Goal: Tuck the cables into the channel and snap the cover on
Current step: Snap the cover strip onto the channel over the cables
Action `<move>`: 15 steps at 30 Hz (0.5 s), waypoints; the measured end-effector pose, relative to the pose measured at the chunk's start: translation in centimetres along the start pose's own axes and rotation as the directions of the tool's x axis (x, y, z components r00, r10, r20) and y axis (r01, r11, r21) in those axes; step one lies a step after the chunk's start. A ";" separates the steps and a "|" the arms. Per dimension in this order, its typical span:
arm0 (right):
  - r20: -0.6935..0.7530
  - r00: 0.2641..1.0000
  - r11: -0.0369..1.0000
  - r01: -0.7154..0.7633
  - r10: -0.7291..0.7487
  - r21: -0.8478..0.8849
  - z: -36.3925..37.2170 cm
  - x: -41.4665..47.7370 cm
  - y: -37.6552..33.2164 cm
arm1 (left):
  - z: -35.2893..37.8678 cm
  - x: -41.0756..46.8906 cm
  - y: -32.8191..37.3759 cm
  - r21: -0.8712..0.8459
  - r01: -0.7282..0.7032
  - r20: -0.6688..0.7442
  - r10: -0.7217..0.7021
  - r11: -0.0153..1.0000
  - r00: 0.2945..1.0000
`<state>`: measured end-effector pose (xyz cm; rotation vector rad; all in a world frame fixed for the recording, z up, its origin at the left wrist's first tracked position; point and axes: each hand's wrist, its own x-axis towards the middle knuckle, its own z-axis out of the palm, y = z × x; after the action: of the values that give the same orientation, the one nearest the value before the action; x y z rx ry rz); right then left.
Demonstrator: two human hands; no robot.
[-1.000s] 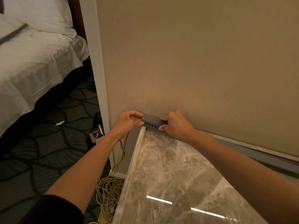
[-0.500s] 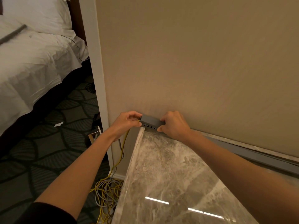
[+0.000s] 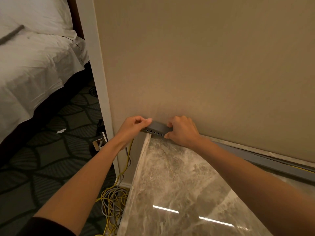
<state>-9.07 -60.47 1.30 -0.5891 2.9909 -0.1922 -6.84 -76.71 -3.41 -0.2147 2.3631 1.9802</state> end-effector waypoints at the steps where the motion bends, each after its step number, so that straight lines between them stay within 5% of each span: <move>1: 0.009 1.000 1.000 0.010 -0.010 -0.002 0.0 0.0 0.1 | 0.2 0.3 0.2 0.020 0.027 -0.031 -0.026 0.999 0.999; 6: 0.031 0.995 0.994 0.093 -0.092 -0.050 0.1 -0.2 0.4 | 0.0 1.1 1.8 0.080 0.169 0.034 -0.172 0.982 0.984; 12: 0.049 0.993 0.993 0.107 -0.104 -0.051 0.4 -0.4 0.3 | -0.8 1.6 4.3 0.464 0.211 0.160 -0.316 0.860 0.935; 15: 0.048 0.995 0.996 0.088 -0.087 -0.014 0.6 -0.2 0.4 | -0.4 1.6 5.0 0.455 0.267 0.122 -0.356 0.849 0.926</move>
<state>-8.97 -60.07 0.70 -0.7173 2.9261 -0.1577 -9.12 -76.33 1.35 -0.3326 2.3720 1.2343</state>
